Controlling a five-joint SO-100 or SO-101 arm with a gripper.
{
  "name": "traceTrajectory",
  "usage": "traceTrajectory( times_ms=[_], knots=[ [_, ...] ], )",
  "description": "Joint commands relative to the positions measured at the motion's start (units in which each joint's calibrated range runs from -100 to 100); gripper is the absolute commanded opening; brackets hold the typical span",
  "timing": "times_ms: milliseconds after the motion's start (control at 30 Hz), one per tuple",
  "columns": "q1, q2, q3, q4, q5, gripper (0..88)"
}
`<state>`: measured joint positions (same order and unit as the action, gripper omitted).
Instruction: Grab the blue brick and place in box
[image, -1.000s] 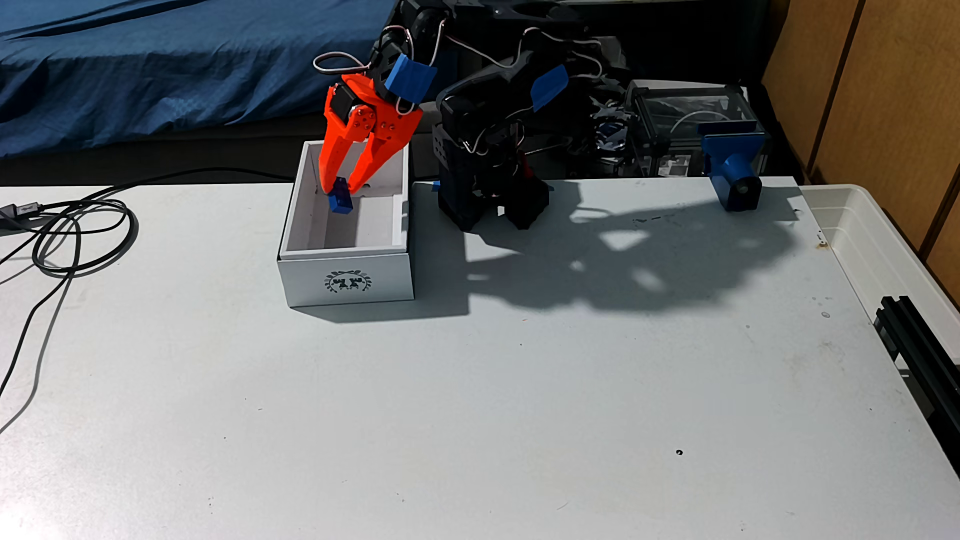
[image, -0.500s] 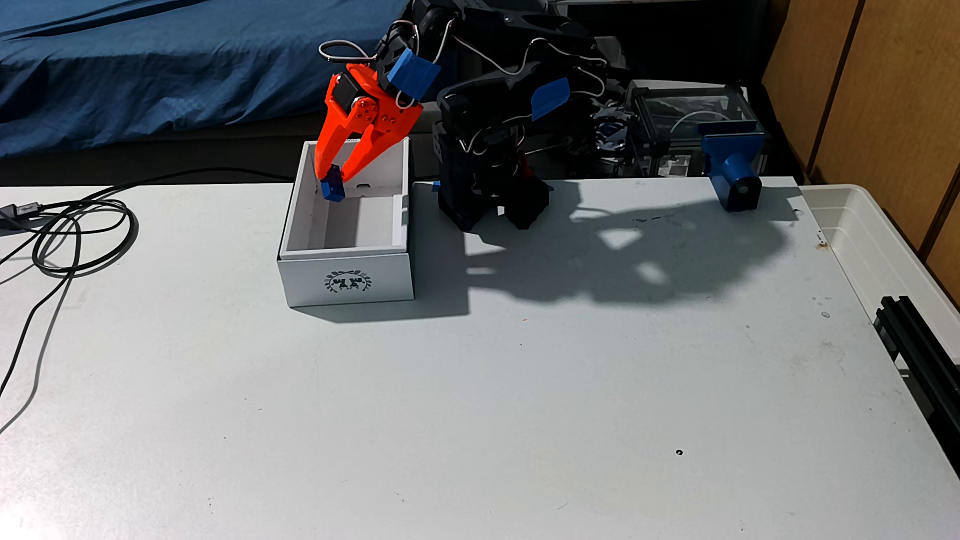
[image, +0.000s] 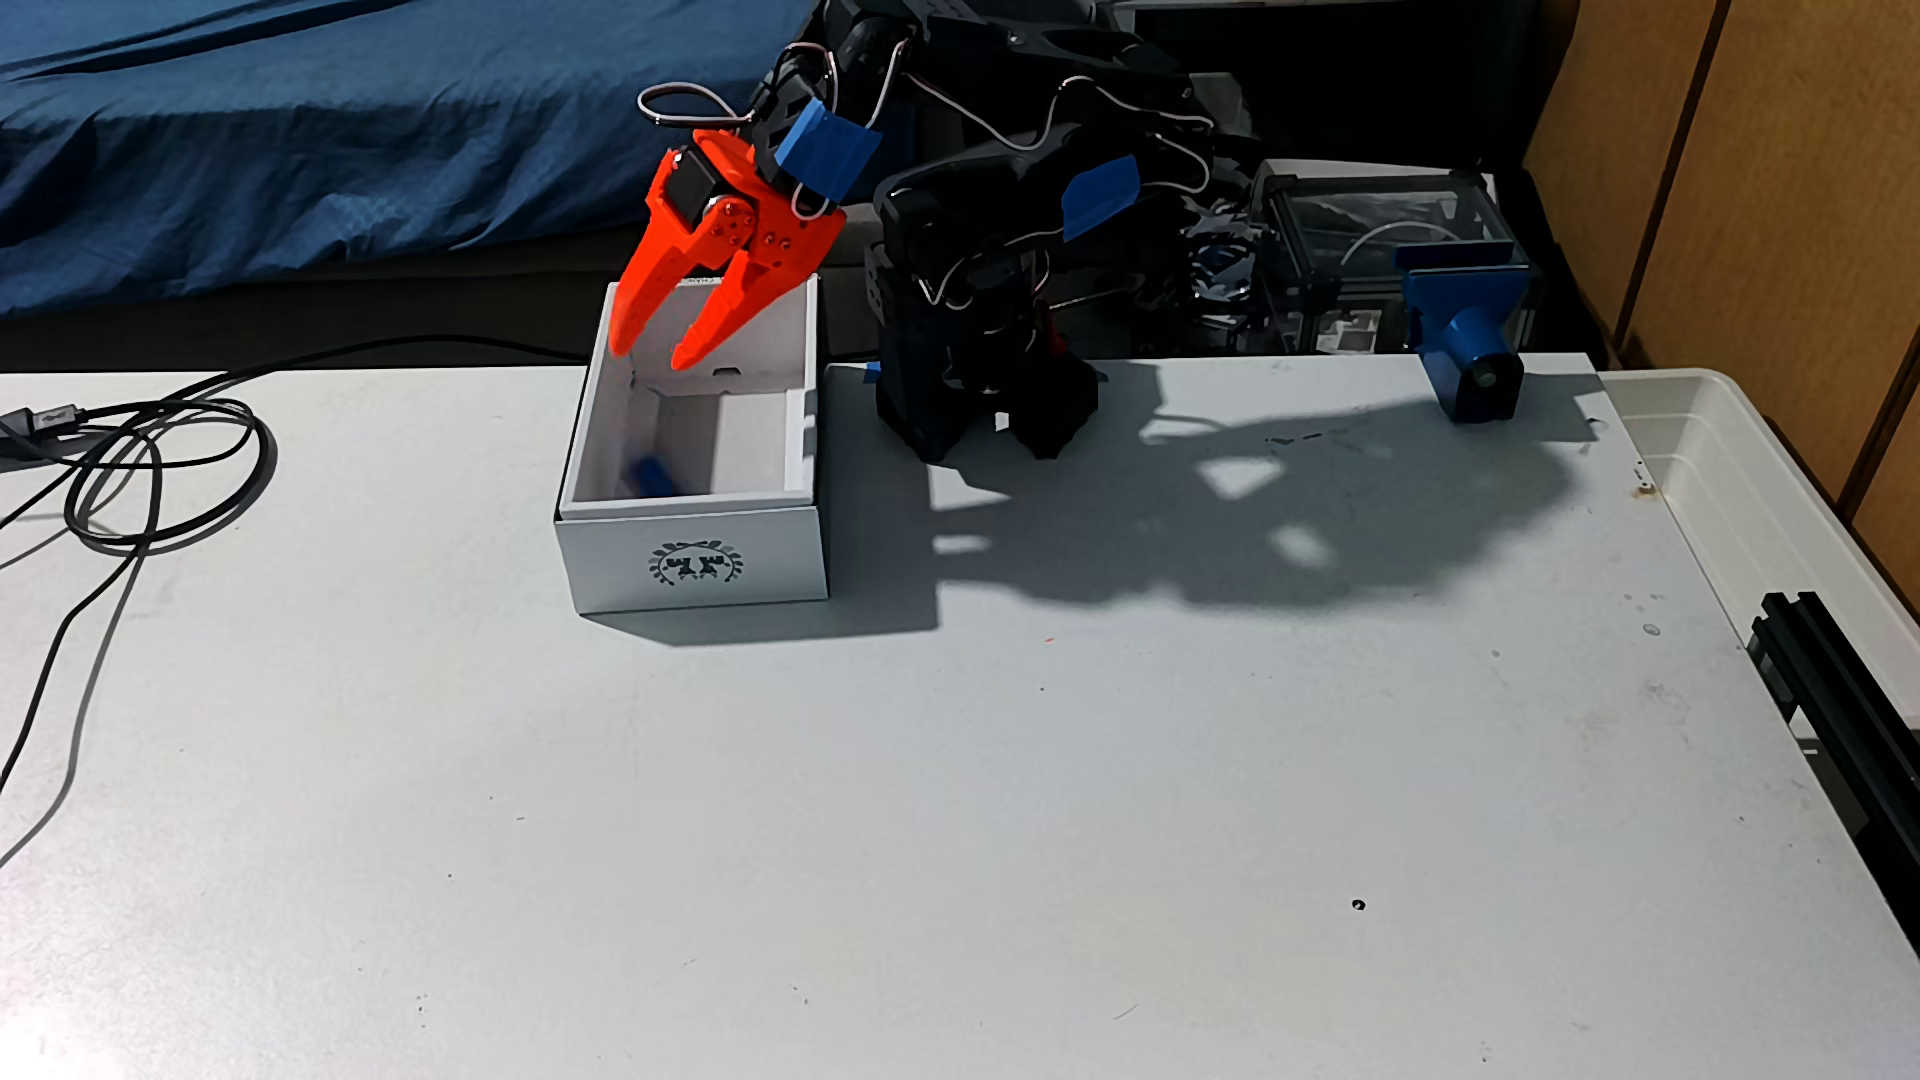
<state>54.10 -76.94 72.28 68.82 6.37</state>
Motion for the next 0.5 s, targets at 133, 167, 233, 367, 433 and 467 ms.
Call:
traceTrajectory(
  times_ms=[133,167,233,367,433,467],
  knots=[
    [-0.2,-0.6,-0.3,-0.1,0.3,29.0],
    [-0.2,-0.6,-0.3,-0.1,0.3,29.4],
    [-0.3,-0.6,-0.3,-0.1,0.2,29.2],
    [-2.2,-0.6,-0.4,-0.1,-0.1,27.1],
    [-3.2,-0.6,-0.4,-0.4,-0.2,22.1],
    [-3.4,-0.6,-0.5,-0.8,-0.3,19.0]
  ],
)
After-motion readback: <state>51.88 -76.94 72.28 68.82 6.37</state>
